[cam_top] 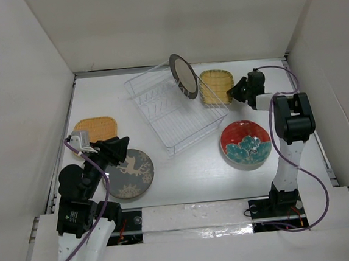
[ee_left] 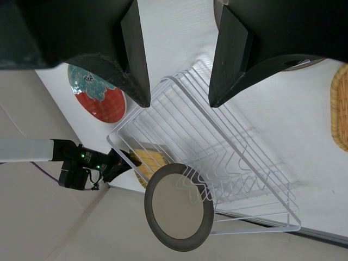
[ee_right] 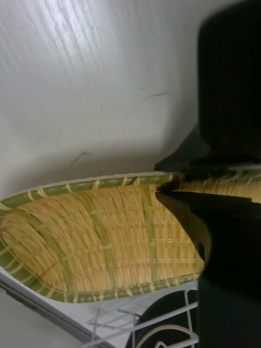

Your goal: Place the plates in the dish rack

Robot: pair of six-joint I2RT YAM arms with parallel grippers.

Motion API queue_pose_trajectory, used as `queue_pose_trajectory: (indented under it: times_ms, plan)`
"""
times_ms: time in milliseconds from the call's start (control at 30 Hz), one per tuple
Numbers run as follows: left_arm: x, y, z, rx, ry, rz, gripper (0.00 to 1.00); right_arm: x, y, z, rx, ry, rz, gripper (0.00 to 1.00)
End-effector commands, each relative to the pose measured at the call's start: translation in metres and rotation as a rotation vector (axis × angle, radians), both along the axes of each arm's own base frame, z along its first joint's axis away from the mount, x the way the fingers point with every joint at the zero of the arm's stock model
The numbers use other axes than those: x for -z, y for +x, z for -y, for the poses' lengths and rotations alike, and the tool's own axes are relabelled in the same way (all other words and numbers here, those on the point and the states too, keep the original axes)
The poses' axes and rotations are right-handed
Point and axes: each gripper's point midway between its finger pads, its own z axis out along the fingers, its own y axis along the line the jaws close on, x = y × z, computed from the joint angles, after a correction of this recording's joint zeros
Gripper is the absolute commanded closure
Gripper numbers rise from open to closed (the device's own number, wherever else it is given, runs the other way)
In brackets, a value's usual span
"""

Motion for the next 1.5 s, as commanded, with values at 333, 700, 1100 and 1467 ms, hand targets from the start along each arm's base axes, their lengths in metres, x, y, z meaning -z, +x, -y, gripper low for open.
queue_pose_trajectory:
  times_ms: [333, 700, 1100, 1467]
  plan:
    - [-0.011, 0.001, 0.0, 0.0, -0.011, 0.042, 0.56, -0.189, 0.001, 0.057, 0.287, -0.062, 0.435, 1.0]
    - [-0.015, -0.004, 0.002, 0.018, -0.012, 0.07, 0.56, -0.384, -0.098, -0.079, 0.141, -0.602, 0.804, 1.0]
    - [-0.024, -0.014, -0.001, 0.012, -0.023, 0.118, 0.56, -0.356, -0.075, -0.21, -0.113, -1.159, 0.672, 1.0]
    - [-0.026, -0.015, -0.001, 0.015, -0.023, 0.127, 0.56, -0.304, -0.042, -0.227, -0.11, -1.4, 0.568, 1.0]
